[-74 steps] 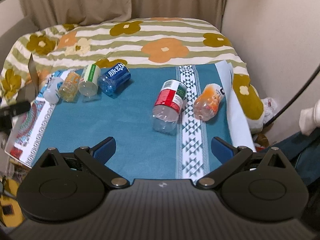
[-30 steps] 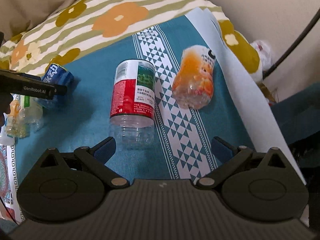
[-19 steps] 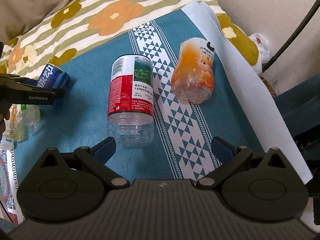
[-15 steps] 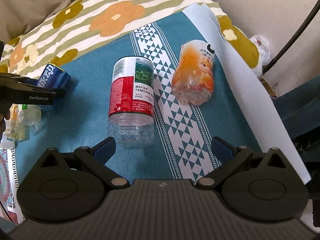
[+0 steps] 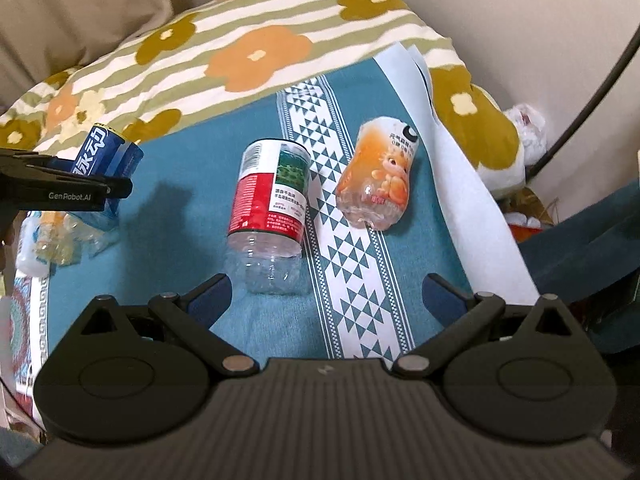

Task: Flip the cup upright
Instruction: 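Lift the blue cup with the left tool toward the right tool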

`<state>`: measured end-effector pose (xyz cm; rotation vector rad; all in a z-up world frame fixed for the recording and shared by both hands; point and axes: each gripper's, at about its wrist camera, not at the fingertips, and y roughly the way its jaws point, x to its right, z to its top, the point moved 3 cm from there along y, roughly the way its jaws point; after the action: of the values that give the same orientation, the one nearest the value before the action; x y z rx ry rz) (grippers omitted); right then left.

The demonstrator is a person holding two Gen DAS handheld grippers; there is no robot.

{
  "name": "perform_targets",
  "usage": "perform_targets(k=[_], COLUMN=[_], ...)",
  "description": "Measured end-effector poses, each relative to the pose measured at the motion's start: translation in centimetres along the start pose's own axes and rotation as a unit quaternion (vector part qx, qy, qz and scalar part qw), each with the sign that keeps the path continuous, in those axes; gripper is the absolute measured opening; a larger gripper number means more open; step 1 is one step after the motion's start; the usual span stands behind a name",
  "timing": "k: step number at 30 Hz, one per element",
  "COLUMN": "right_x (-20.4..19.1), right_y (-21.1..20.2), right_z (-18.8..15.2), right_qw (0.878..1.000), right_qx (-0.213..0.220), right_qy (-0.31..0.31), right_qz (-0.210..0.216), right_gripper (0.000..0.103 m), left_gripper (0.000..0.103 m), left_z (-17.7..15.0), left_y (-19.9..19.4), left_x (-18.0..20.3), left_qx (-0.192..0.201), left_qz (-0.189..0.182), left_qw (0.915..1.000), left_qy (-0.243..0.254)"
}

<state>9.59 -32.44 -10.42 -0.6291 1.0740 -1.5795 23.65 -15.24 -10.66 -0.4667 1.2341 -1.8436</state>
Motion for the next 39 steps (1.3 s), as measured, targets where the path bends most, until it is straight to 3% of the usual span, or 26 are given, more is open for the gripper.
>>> perform_targets(k=[8, 18, 24, 31, 35, 39], right_x=[0.4, 0.3, 0.6, 1.3, 1.6, 1.9], right_y=[-1.1, 0.0, 0.8, 1.0, 0.9, 0.7], right_z=[-1.4, -3.9, -5.0, -5.8, -5.9, -6.0], right_qw=[0.998, 0.991, 0.989, 0.988, 0.988, 0.989], right_qx=[0.002, -0.026, -0.04, -0.046, -0.046, -0.042], right_qy=[-0.049, -0.117, -0.131, -0.133, -0.131, -0.127], right_qz=[0.035, 0.061, 0.064, 0.063, 0.063, 0.064], right_gripper=[0.103, 0.103, 0.103, 0.103, 0.103, 0.103], left_gripper=[0.068, 0.068, 0.068, 0.07, 0.091, 0.097], left_z=[-3.9, -10.4, -12.3, -12.5, -12.6, -12.2], left_y=[-2.8, -1.6, -0.2, 0.1, 0.0, -0.6], left_x=[2.1, 4.5, 5.6, 6.1, 6.1, 6.2], left_qx=[-0.009, -0.061, -0.078, -0.068, -0.062, -0.054], left_qz=[0.011, 0.004, 0.001, 0.014, 0.007, 0.018], left_qw=[0.9973, 0.9813, 0.9735, 0.9746, 0.9723, 0.9747], left_qy=[-0.072, -0.183, -0.215, -0.213, -0.225, -0.216])
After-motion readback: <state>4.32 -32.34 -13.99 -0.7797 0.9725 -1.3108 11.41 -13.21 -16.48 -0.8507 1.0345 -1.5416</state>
